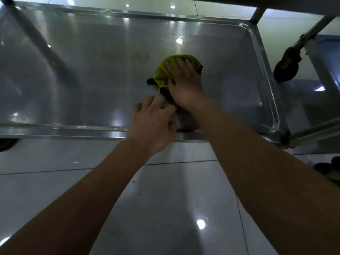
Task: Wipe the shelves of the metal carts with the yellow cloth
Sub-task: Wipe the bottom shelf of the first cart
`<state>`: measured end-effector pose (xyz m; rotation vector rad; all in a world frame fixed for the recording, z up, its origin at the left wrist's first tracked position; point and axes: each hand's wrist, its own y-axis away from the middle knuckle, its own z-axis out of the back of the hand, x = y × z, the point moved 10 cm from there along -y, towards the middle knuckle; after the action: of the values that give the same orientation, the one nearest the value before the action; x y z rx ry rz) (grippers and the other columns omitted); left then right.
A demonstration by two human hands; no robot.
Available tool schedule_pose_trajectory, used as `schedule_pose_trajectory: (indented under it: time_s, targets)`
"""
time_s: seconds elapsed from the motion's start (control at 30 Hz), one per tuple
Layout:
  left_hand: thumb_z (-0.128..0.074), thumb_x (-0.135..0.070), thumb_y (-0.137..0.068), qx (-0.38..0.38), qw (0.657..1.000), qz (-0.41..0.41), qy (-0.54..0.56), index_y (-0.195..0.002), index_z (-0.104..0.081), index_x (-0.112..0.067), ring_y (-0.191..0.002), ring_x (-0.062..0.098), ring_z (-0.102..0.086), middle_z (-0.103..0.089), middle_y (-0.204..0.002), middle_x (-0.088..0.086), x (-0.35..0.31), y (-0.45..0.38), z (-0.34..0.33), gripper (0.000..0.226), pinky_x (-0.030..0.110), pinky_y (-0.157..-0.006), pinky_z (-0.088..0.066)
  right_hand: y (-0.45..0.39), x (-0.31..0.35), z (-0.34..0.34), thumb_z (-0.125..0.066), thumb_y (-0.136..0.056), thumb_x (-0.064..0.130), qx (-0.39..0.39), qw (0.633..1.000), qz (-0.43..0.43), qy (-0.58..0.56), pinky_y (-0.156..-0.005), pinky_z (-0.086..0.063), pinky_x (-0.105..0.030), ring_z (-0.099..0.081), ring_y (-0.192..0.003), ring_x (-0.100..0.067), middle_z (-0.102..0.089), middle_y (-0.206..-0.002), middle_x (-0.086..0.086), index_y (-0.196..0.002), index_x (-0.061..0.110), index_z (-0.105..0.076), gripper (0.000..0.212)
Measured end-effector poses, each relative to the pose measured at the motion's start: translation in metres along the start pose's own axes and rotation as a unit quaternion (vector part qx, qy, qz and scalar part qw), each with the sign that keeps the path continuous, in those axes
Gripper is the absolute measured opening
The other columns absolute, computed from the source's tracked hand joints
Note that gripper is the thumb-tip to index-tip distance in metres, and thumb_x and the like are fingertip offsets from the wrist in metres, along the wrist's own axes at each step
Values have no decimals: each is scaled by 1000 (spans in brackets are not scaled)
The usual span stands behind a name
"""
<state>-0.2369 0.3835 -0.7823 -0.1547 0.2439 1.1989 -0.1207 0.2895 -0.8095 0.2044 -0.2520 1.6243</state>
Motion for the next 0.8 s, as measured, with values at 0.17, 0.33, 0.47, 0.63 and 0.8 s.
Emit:
schedule_pose_trajectory:
  time_s: [0.17,0.33,0.47,0.63,0.8]
  targets:
    - [-50,-59,-87,43,999,15,-23,-128,-60,-28,-127,31,-39,-47,-133,5,-29,-6,-21,52,61,-104,-37,14,-65,20,-45,-99,30,-18,999,-46,-2,-121,-18,-43,-18,-149,-28,-24,-162,-5,-149,32,-38,51]
    - [-50,-53,-89,22,998,44,-31,-117,-65,-25,-120,32,-39,-47,-126,6,-28,-10,-20,43,62,-101,-39,40,-137,47,-44,-100,28,-41,993,-112,22,-119,-19,-43,-20,-148,-32,-24,-161,-9,-151,26,-36,51]
    - [-56,-51,-85,6,998,52,-23,-111,-67,-25,-118,33,-40,-48,-121,5,-28,-14,-19,38,57,-99,-40,65,-182,70,-39,-103,25,-50,987,-144,56,-122,-12,-40,-19,-147,-34,-23,-160,-15,-154,19,-31,51]
    - [-64,-50,-81,-10,999,41,-3,-114,-69,-28,-119,34,-40,-51,-122,5,-27,-12,-18,40,58,-102,-37,76,-192,74,-36,-104,25,-30,986,-137,90,-122,-9,-42,-18,-147,-35,-22,-160,-18,-154,17,-27,52]
    - [-65,-53,-82,-14,1000,13,-2,-119,-68,-27,-120,37,-44,-52,-126,8,-29,-6,-17,45,58,-102,-37,114,-182,66,-33,-104,27,-26,987,-141,79,-122,-12,-44,-14,-149,-33,-18,-162,-13,-155,24,-24,52]
